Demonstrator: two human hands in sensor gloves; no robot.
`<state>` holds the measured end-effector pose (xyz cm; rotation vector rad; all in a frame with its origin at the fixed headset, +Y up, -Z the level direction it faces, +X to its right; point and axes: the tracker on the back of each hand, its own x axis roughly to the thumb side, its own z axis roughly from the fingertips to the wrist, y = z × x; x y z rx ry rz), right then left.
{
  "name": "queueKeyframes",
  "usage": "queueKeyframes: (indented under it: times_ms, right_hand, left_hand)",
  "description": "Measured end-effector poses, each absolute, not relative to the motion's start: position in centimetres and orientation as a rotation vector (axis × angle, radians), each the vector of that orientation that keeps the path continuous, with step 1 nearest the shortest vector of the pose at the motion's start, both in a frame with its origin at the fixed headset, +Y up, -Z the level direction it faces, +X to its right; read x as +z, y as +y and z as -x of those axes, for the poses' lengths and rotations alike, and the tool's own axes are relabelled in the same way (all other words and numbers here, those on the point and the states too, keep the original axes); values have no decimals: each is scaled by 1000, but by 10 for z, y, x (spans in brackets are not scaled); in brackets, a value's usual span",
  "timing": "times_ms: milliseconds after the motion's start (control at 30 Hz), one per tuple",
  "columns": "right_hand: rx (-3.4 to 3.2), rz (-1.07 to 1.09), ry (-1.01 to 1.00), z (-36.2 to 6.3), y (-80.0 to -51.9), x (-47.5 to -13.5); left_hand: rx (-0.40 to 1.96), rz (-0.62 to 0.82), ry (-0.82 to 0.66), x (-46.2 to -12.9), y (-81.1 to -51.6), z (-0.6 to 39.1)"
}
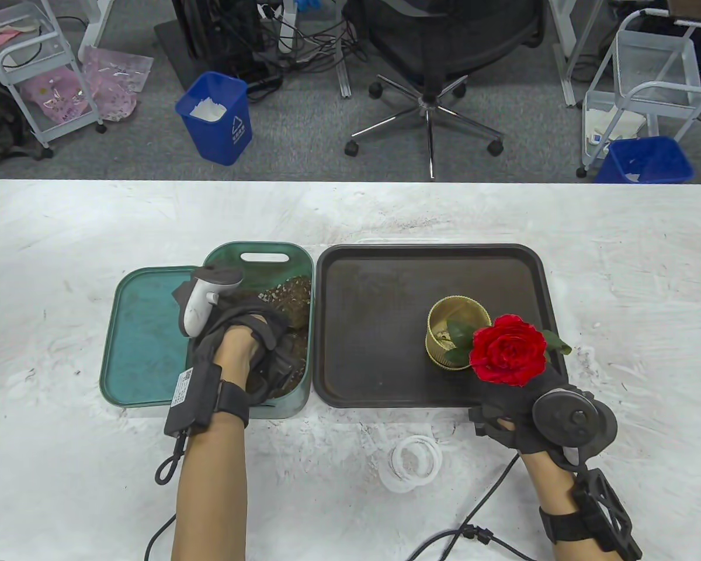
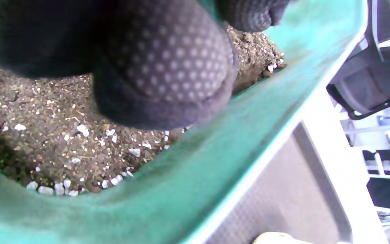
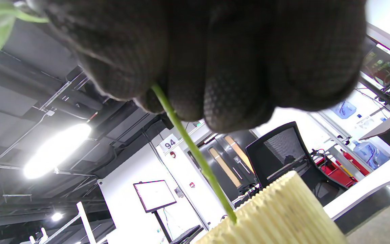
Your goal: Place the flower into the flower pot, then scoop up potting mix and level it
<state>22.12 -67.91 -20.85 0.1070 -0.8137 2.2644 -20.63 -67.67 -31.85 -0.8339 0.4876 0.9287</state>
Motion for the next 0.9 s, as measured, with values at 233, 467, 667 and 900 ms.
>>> queueKeyframes:
  times_ms: [233,467,667,900]
  right_hand:
    - [2258,-105,-809,-221,-679,-208]
    - [2249,-99,-799,-222,-679,-208]
    - [2247,-94,-796,-222,-679,-208]
    - [2246,-89,-796,-223,-679,-208]
  left_hand:
    - [1011,782,480,-303,-659,215]
    - [1080,695,468,-283,-631,232]
    - [1145,663,370,-268,-614,235]
    - [1181,683,218,-260,-601,205]
